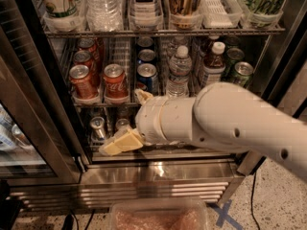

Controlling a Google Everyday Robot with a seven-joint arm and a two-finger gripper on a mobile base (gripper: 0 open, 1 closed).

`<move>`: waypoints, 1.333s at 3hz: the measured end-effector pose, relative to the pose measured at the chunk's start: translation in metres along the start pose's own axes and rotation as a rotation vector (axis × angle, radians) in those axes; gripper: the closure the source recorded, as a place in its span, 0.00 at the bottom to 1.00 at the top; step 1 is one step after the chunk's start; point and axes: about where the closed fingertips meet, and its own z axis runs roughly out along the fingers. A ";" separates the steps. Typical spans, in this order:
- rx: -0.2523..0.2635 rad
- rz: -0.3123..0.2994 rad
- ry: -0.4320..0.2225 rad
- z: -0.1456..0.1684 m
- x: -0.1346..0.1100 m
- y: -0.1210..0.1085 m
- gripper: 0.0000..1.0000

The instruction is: Pick coke can from middle shelf of fridge

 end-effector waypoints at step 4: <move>0.379 0.214 -0.150 0.054 -0.007 -0.033 0.00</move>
Offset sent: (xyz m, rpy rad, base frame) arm 0.0540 0.0173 -0.0311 0.2287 -0.0862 -0.4413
